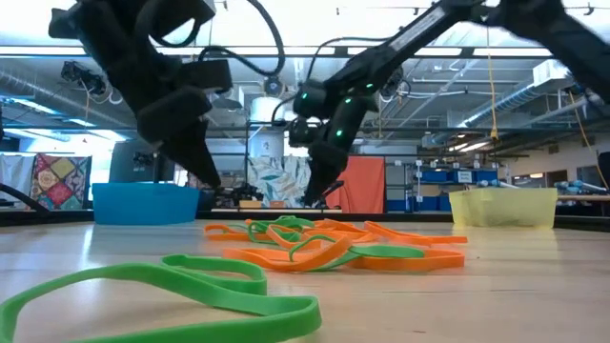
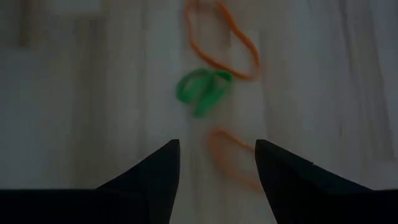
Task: Sort rubber bands into baskets
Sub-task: Put the green rubber band into the red bin
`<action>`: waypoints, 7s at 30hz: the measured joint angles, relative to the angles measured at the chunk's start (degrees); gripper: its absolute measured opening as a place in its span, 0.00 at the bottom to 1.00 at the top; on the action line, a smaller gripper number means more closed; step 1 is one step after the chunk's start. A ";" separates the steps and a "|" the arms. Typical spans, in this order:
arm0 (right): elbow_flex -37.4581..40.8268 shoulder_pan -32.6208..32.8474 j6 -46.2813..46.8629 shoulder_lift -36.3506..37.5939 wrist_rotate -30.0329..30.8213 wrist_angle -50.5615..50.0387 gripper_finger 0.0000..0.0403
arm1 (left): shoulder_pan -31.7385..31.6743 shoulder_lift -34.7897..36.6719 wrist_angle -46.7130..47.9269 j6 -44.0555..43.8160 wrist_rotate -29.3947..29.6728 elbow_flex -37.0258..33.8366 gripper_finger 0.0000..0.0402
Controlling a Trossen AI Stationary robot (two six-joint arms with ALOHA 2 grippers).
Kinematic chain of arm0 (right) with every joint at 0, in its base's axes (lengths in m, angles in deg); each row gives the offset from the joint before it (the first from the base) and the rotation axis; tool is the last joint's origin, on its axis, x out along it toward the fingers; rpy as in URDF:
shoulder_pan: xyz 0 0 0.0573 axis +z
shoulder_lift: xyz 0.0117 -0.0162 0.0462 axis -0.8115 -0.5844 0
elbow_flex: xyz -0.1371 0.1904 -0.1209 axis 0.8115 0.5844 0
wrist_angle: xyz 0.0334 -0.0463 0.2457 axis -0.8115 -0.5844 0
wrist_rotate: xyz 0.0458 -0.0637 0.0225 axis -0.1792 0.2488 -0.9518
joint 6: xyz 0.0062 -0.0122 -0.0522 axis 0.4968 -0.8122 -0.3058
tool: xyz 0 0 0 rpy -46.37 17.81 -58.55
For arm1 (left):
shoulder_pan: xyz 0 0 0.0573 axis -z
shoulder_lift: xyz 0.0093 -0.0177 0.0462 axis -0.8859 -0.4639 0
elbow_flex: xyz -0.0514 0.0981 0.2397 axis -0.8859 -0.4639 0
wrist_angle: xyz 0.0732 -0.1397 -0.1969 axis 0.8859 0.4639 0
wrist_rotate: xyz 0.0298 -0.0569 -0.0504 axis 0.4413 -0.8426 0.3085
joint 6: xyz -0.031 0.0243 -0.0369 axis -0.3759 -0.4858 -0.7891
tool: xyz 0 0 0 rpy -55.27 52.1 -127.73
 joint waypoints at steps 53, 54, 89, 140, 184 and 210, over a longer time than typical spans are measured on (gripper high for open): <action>-28.04 -9.87 -15.09 0.57 -12.35 -43.67 0.46 | -44.44 -23.71 -24.10 50.95 -44.13 11.88 0.05; -27.12 -9.90 -15.02 0.66 -12.59 -43.68 0.46 | -44.46 -23.18 -22.56 50.91 -44.00 12.31 0.03; 14.23 -6.86 9.47 7.04 -31.14 18.88 0.40 | -42.01 -11.75 -20.65 48.61 -40.46 13.18 0.01; 39.24 6.00 21.42 51.68 6.31 -9.23 0.01 | -34.17 -11.51 -34.31 33.05 -44.13 13.22 0.21; 53.70 66.96 88.77 63.11 1.16 -21.00 0.02 | -0.75 -2.47 -19.76 8.80 -11.27 13.57 0.10; 53.68 68.18 87.05 51.53 1.91 -20.78 0.22 | 7.35 -1.10 1.62 -7.01 -23.14 13.52 0.10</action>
